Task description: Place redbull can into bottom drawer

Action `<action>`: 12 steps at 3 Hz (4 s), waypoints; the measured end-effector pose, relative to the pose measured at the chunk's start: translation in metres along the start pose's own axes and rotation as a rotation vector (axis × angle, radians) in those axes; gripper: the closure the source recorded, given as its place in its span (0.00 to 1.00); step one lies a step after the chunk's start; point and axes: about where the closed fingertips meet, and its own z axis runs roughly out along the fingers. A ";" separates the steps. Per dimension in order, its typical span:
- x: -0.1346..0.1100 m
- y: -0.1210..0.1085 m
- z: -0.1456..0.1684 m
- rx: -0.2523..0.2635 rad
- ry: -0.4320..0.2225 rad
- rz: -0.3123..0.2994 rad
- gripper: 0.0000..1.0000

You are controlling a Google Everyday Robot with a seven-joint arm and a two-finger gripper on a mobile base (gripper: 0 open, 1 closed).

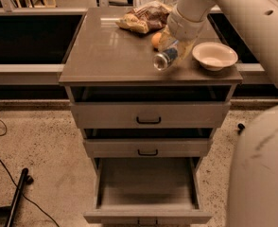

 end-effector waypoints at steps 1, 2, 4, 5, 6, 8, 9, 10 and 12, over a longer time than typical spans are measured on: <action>-0.008 0.034 -0.025 -0.004 0.092 0.170 1.00; -0.023 0.066 -0.017 -0.081 0.161 0.305 1.00; -0.044 0.086 0.001 -0.152 0.186 0.526 1.00; -0.013 0.109 0.022 -0.117 0.096 0.608 1.00; -0.015 0.137 0.074 -0.038 -0.122 0.796 1.00; -0.070 0.205 0.200 0.195 -0.496 1.052 1.00; -0.055 0.222 0.221 0.321 -0.485 1.091 1.00; -0.050 0.224 0.224 0.350 -0.475 1.099 1.00; -0.031 0.249 0.314 0.353 -0.296 1.108 1.00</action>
Offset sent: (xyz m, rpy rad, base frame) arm -0.1113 -0.0480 -0.0424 -0.0267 0.1434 -1.0177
